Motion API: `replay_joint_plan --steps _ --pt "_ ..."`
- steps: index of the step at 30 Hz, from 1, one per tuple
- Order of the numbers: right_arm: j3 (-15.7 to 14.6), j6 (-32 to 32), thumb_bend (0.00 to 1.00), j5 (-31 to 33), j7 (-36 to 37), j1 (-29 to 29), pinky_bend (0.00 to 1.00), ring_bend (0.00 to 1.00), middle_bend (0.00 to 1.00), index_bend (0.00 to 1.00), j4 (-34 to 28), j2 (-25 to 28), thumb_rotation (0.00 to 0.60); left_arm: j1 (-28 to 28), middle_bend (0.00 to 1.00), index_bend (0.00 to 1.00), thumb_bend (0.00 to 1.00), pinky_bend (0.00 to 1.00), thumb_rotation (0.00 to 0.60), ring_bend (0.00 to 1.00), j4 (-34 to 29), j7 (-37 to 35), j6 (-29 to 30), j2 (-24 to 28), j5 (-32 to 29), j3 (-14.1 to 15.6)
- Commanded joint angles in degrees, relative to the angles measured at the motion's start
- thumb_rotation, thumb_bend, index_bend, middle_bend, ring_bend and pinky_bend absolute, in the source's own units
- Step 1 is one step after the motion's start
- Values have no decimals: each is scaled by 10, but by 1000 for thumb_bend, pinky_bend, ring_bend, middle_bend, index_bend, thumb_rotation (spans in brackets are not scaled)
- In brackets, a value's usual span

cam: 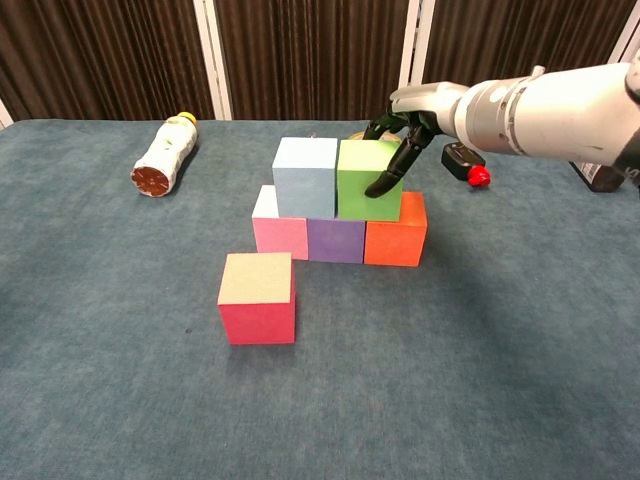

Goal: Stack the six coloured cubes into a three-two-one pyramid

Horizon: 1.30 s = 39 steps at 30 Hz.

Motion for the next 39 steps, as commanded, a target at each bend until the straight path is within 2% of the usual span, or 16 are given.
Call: replay_joint_plan --steps 1,15,23,31,39 --pt "2 2 307 0 -1 -1 187 119 229 446 -3 1 600 1 42 128 340 63 600 0 0 0 1 0 1 0" --pt "1 4 307 8 -14 -2 187 119 229 433 0 -6 600 1 38 125 340 63 600 0 4 -5 -3 -3 2 2" --pt "1 3 307 8 -19 -3 180 111 228 286 -4 -6 600 2 37 124 341 63 600 0 6 -7 -3 -4 1 1" --pt "0 4 307 8 -23 -5 174 107 228 230 -10 -4 600 2 34 122 341 62 600 0 7 -8 -4 -5 2 2" --pt "1 5 307 9 -23 -12 137 74 205 49 -39 22 600 -1 30 113 341 62 600 0 4 -6 -7 -5 4 0"
